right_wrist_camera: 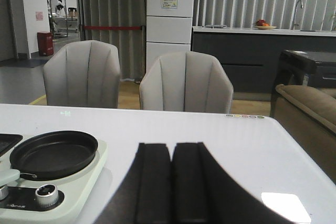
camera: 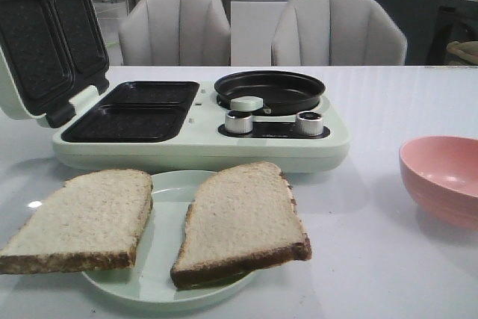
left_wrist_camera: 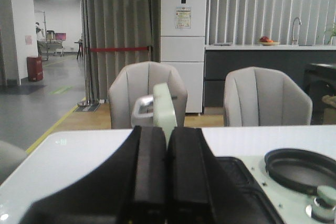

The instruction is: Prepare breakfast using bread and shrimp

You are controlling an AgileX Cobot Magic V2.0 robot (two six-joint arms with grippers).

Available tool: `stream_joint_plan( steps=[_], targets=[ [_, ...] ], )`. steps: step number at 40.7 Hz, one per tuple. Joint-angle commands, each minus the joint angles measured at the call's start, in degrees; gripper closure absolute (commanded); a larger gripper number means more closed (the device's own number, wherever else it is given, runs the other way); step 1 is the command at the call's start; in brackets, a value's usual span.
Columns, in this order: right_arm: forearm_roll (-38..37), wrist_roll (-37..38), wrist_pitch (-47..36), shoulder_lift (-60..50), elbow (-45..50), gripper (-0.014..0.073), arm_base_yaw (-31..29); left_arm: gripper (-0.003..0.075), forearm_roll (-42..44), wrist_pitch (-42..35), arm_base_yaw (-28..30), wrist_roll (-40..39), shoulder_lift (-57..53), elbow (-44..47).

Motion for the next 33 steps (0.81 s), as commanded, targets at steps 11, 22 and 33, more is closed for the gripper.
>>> stream_joint_plan(
  steps=[11, 22, 33],
  targets=[
    [0.15, -0.21, 14.01, 19.96, -19.41, 0.0559, -0.27, 0.0619, -0.16, 17.69, -0.01, -0.27, 16.61, -24.21],
    [-0.17, -0.21, 20.51, 29.98, -19.39, 0.0559, -0.27, 0.0619, -0.27, 25.48, -0.01, -0.27, 22.39, -23.99],
    [-0.06, -0.21, 23.34, 35.14, -19.39, 0.0559, -0.27, 0.0619, -0.27, 27.03, -0.01, -0.27, 24.52, -21.7]
  ],
)
